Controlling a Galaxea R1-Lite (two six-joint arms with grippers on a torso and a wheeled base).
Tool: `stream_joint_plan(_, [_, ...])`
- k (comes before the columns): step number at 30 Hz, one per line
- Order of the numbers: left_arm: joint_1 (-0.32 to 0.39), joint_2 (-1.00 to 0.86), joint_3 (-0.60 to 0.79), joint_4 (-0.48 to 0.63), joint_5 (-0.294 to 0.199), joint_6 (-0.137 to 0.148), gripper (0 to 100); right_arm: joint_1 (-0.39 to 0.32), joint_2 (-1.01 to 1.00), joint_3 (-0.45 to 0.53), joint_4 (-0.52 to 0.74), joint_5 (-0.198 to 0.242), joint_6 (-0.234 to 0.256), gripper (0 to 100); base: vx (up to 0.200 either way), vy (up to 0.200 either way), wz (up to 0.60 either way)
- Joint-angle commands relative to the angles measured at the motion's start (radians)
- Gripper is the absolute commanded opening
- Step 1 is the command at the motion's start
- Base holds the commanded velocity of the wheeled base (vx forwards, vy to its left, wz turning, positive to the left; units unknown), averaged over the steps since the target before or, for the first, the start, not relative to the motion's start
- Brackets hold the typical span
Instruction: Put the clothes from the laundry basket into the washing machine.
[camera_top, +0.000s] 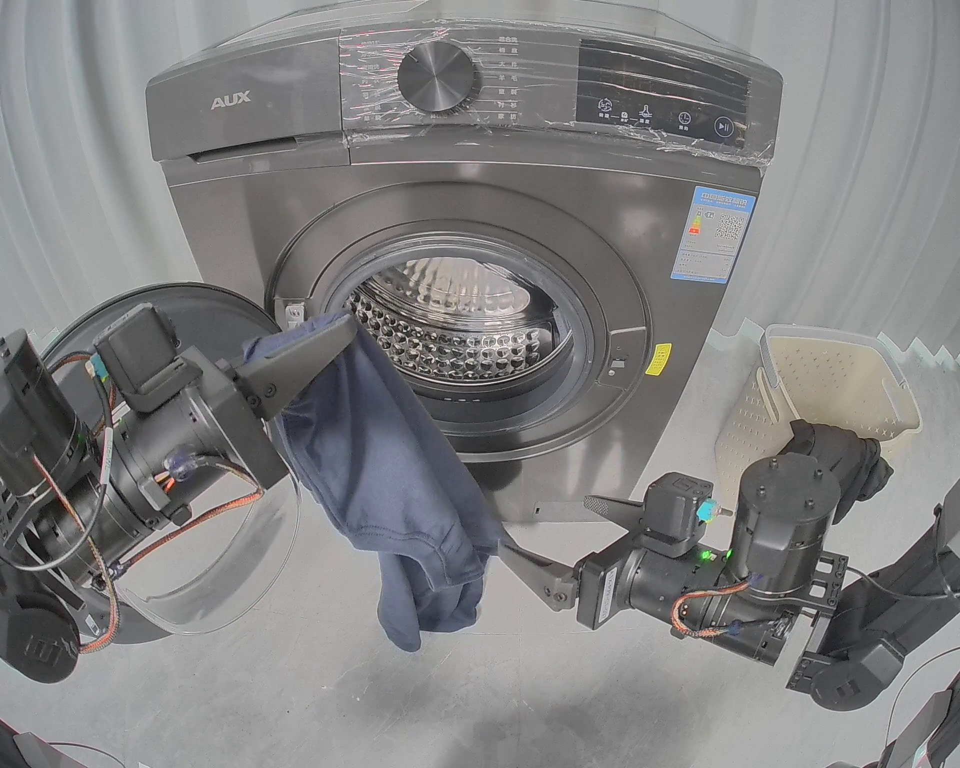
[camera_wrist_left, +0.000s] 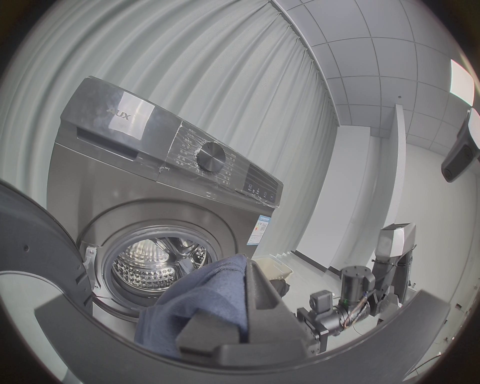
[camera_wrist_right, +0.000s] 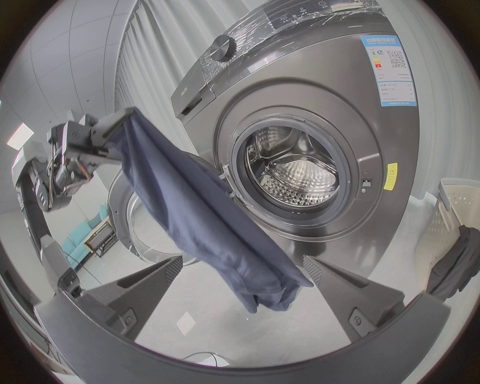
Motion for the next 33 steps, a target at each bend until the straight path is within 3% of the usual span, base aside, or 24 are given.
stream_joint_plan(1, [0.001,0.023,-0.030,0.000,0.015,0.000,0,-0.006,0.032,0.027,-0.001,0.013,-0.014,100,0.000,0.000,0.00])
stream_joint_plan(13, [0.030,0.059,-0.067,-0.006,0.029,-0.002,0,-0.003,0.173,-0.010,-0.017,0.019,-0.044,100,0.000,0.000,0.00])
stream_joint_plan(25, [0.036,0.092,-0.074,-0.012,0.031,-0.002,0,0.045,0.306,-0.084,-0.044,0.022,-0.047,100,0.000,0.000,0.00])
stream_joint_plan(33, [0.038,0.102,-0.079,-0.014,0.031,0.000,0,0.068,0.449,-0.190,-0.075,0.022,-0.054,100,0.000,0.000,0.00])
